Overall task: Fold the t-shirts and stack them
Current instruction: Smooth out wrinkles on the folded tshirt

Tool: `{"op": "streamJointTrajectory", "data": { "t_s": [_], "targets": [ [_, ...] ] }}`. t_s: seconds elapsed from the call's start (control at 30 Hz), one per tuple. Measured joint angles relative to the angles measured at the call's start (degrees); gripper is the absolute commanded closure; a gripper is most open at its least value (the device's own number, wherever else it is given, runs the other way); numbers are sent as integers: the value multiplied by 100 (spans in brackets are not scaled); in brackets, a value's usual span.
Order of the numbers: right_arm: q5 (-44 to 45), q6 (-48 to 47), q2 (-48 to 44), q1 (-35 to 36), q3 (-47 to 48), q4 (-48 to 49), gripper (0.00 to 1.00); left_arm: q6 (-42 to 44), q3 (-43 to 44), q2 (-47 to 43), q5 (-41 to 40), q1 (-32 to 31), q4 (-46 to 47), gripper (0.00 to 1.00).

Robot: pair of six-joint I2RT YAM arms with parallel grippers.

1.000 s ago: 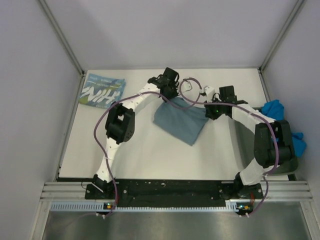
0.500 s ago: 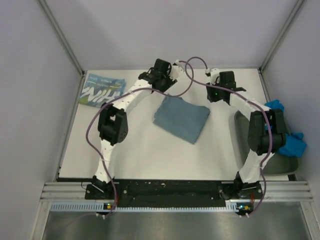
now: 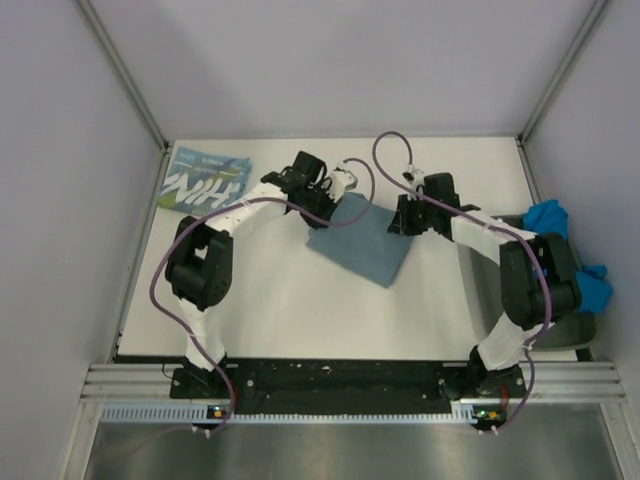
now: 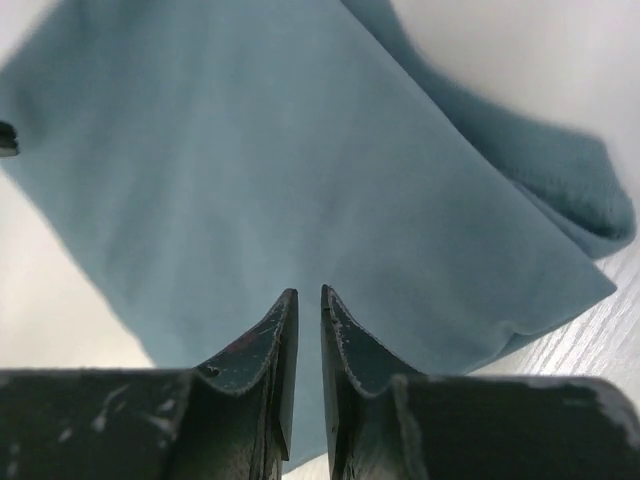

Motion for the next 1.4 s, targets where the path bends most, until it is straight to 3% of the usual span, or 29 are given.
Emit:
{"op": "streamJointTrajectory", "data": {
  "t_s": [0.27, 0.47, 0.57, 0.8, 0.97, 1.1, 1.4],
  "targets": [
    [149, 721, 1126, -393, 111, -105, 85, -229, -601, 629, -153, 271, 87, 92],
    [177, 748, 1648, -415, 887, -376, 82, -254, -691, 577, -122, 332, 184, 74],
    [339, 660, 1751, -422, 1217, -680, 79, -232, -811, 422, -37, 343, 142, 66],
    [754, 278, 1624, -520, 2000, -1384, 70, -94, -1029, -407, 17, 656, -782, 65],
    [741, 219, 483, -361, 1335, -1596, 59, -9, -1049, -752, 256, 780, -1357, 53],
    [455, 459, -522, 17, 358, -1598, 54, -146, -1462, -1152, 273, 833, -1110, 50],
    [-151, 1368, -734, 319, -1547, -973, 58, -413, -2417, -1095, 437, 1058, -11, 42]
  ]
}}
